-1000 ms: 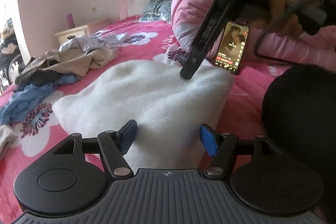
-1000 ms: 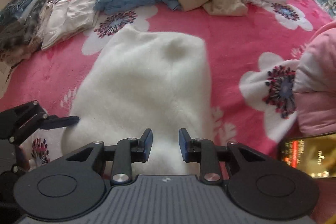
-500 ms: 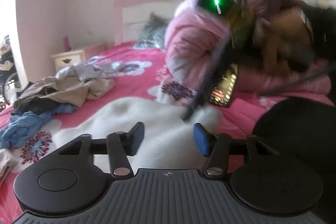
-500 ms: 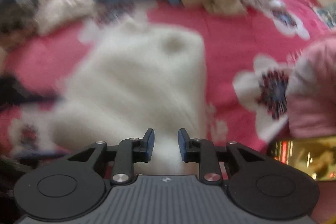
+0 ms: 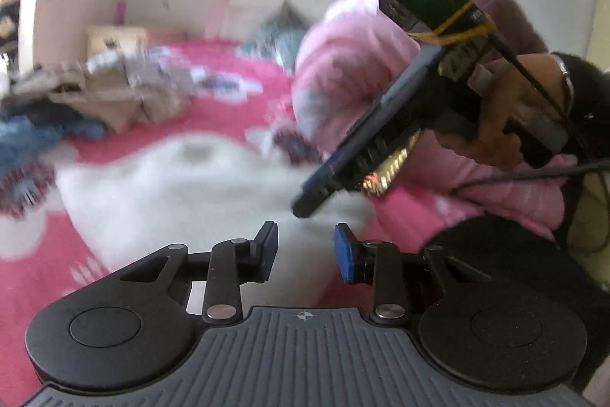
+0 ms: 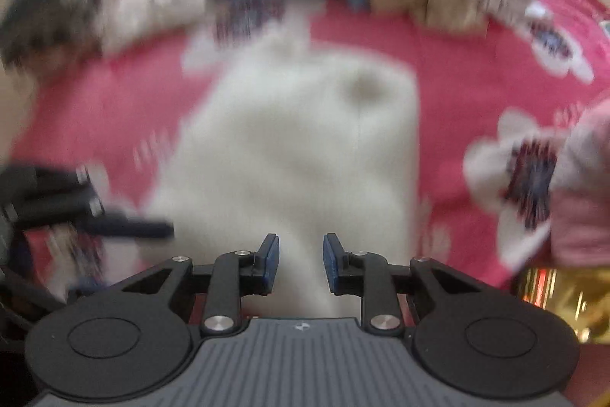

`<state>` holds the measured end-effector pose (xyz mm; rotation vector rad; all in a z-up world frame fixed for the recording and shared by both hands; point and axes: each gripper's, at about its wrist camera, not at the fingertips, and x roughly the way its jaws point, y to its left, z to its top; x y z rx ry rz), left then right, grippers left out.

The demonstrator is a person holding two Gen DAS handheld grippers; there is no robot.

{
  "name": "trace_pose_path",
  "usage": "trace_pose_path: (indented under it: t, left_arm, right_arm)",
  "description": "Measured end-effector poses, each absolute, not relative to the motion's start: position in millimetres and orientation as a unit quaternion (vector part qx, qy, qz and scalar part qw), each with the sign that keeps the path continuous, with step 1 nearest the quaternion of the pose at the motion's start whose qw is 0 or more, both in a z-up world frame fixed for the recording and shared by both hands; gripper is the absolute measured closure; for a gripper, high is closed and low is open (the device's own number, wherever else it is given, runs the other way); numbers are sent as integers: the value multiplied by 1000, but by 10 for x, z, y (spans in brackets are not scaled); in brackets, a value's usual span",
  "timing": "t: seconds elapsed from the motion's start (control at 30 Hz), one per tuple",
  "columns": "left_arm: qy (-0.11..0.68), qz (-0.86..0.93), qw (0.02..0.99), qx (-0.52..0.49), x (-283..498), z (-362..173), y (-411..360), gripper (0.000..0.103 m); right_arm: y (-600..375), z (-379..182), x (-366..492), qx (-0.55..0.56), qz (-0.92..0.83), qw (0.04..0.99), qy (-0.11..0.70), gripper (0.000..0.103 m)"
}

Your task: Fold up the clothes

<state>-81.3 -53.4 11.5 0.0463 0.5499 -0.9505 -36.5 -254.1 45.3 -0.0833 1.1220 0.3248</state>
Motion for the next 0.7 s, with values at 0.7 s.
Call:
trace_pose_path:
  t: [0.7]
  left_arm:
    - [306, -390, 867, 57, -674, -174, -595, 62]
  right_arm:
    - [-2136, -263, 452, -57, 160, 823, 541, 76]
